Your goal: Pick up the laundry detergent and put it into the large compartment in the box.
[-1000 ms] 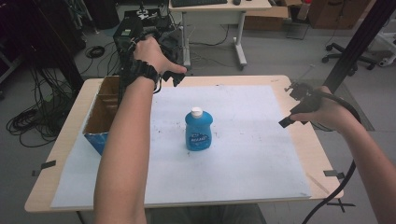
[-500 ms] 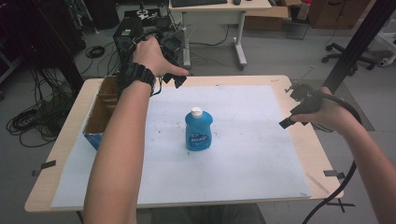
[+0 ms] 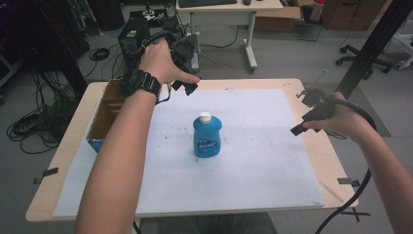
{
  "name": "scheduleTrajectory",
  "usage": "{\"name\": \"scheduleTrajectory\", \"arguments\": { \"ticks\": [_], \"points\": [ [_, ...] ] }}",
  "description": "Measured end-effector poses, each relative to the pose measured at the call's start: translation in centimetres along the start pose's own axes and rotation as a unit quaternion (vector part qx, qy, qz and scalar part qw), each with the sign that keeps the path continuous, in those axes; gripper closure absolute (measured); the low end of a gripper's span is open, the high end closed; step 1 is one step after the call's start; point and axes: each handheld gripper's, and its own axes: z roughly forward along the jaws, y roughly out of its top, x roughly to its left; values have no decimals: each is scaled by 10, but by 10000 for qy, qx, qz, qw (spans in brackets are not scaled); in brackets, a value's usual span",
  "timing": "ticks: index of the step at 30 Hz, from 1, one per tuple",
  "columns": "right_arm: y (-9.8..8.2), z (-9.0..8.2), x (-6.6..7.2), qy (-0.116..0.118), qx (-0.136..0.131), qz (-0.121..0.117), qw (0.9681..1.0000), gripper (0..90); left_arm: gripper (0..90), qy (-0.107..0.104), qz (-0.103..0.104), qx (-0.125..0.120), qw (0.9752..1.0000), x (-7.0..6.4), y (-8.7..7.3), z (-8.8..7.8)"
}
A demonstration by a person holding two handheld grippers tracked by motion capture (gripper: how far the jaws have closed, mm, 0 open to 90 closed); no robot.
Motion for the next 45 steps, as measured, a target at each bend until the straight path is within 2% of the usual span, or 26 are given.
{"name": "scheduleTrajectory", "arguments": {
  "ticks": [1,3,8,10,11,13,14,15,18,20,21,26,27,29,31,34,35,37,38,39,40,41,43,44,45],
  "points": [
    [0,0,0,0,0,0,10000,224,84,0,0,0,10000,0,0,0],
    [-1,0,0,-1,1,7,10000,224,84,-80,160,-37,9998,-2,0,-1],
    [-3,0,-1,-17,4,67,10000,224,84,-100,491,-57,9987,-3,-2,1],
    [-3,0,-2,-20,10,69,10000,224,84,-134,533,-69,9985,-3,-2,1],
    [-3,1,-2,-25,20,82,10000,224,84,-163,651,-137,9977,-3,-2,1],
    [-3,1,-2,-26,40,106,9999,224,85,-192,707,-165,9972,-4,-2,1],
    [-2,1,-2,-30,47,103,9999,224,85,-259,862,-262,9956,-5,-2,2],
    [-2,1,-2,-30,47,103,9999,224,86,-259,862,-262,9956,-5,-2,2],
    [0,2,-1,-39,58,77,9999,223,86,-350,1169,-363,9919,-7,-1,3],
    [1,3,0,-35,59,75,9999,223,86,-369,1209,-388,9912,-8,-1,3],
    [1,3,0,-30,65,72,9999,224,86,-407,1330,-424,9894,-10,0,4],
    [2,6,0,-28,98,60,9999,223,87,-551,1676,-507,9830,-17,2,4],
    [3,7,0,-26,109,69,9999,223,87,-551,1676,-507,9830,-17,2,4],
    [3,7,0,-25,114,74,9999,223,87,-604,1825,-548,9798,-19,2,5],
    [3,7,0,-24,109,63,9999,223,88,-616,1854,-541,9792,-20,2,5],
    [3,8,0,-14,105,51,9999,222,90,-710,2015,-594,9751,-24,2,4],
    [3,8,0,-14,105,51,9999,222,91,-710,2015,-594,9751,-24,2,4],
    [3,8,0,-13,113,53,9999,221,92,-760,2125,-632,9722,-26,2,3],
    [3,8,0,-13,113,53,9999,221,93,-760,2125,-632,9722,-26,2,3],
    [3,8,0,-11,111,48,9999,221,93,-802,2186,-616,9706,-27,3,3],
    [3,8,0,-11,111,48,9999,221,93,-802,2186,-616,9706,-27,3,3],
    [3,8,0,-2,97,54,9999,220,94,-842,2238,-620,9690,-28,3,3],
    [3,8,-1,1,106,59,9999,219,96,-880,2290,-590,9676,-29,3,4],
    [3,8,-1,0,109,58,9999,219,100,-887,2358,-589,9659,-30,3,4],
    [3,8,-1,0,109,58,9999,219,105,-887,2358,-589,9659,-30,3,4]
  ]
}}
